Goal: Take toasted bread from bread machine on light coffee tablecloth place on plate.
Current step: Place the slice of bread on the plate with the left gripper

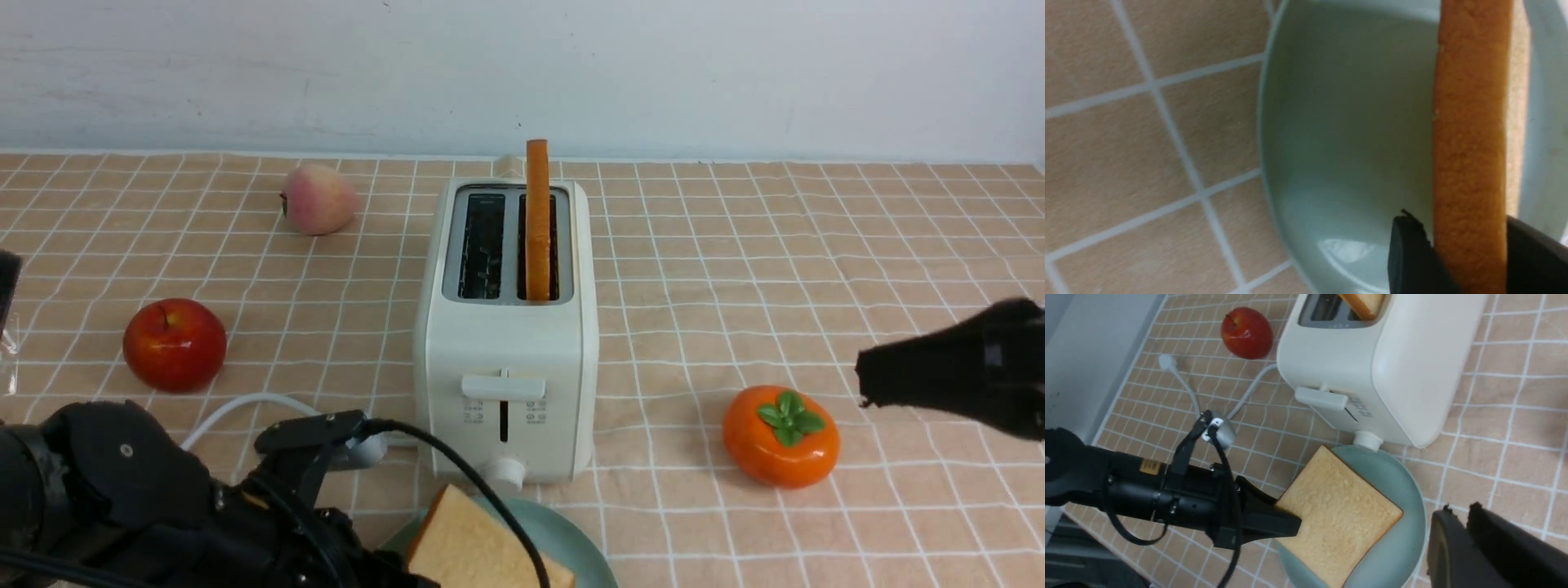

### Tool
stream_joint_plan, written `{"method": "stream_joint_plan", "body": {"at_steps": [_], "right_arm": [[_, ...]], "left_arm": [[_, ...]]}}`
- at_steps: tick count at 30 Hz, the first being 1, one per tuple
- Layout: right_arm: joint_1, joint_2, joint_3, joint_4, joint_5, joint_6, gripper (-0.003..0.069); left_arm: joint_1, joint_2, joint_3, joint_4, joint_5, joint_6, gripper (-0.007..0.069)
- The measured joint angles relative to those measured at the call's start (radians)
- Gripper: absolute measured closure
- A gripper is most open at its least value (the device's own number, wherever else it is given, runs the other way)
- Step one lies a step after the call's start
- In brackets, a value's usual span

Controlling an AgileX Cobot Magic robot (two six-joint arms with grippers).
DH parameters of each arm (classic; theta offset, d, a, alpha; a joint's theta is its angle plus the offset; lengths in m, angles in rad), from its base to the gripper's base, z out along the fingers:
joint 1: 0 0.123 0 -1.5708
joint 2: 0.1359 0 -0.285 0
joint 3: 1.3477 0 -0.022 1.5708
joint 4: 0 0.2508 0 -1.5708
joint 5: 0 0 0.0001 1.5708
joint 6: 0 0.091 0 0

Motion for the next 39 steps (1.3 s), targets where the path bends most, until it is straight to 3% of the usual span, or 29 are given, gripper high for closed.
{"method": "stream_joint_plan", "body": {"at_steps": [6, 9, 12, 18, 24, 28, 34, 39], "right_arm": [[0.015, 0.141, -0.150, -0.063, 0.120, 0.076, 0.0560], [0.087, 0.213, -0.206, -0.130, 0.119, 0.104, 0.0551], [0.158, 0.261, -0.246, -0.217, 0.096, 0.142, 0.0545], [0.194, 0.280, -0.271, -0.321, 0.059, 0.211, 0.0531], [0.194, 0.281, -0.275, -0.330, 0.034, 0.213, 0.0526], [0.194, 0.281, -0.275, -0.330, 0.014, 0.213, 0.0522], [0.195, 0.281, -0.275, -0.330, 0.008, 0.213, 0.0514], [0.195, 0.281, -0.275, -0.331, 0.014, 0.213, 0.0510]], "left_arm": [[0.000, 0.000, -0.009, 0.271, 0.063, -0.224, 0.0419], [0.000, 0.000, -0.033, 0.301, 0.087, -0.349, 0.0428], [0.000, 0.000, -0.049, 0.300, 0.099, -0.377, 0.0430], [0.000, 0.000, -0.055, 0.220, 0.102, -0.261, 0.0397], [0.000, 0.000, -0.055, -0.010, 0.103, -0.087, 0.0302], [0.000, 0.000, -0.055, -0.098, 0.082, 0.029, 0.0277], [0.000, 0.000, -0.057, -0.035, 0.051, 0.048, 0.0270], [0.000, 0.000, -0.115, 0.161, 0.084, -0.101, 0.0270]]}}
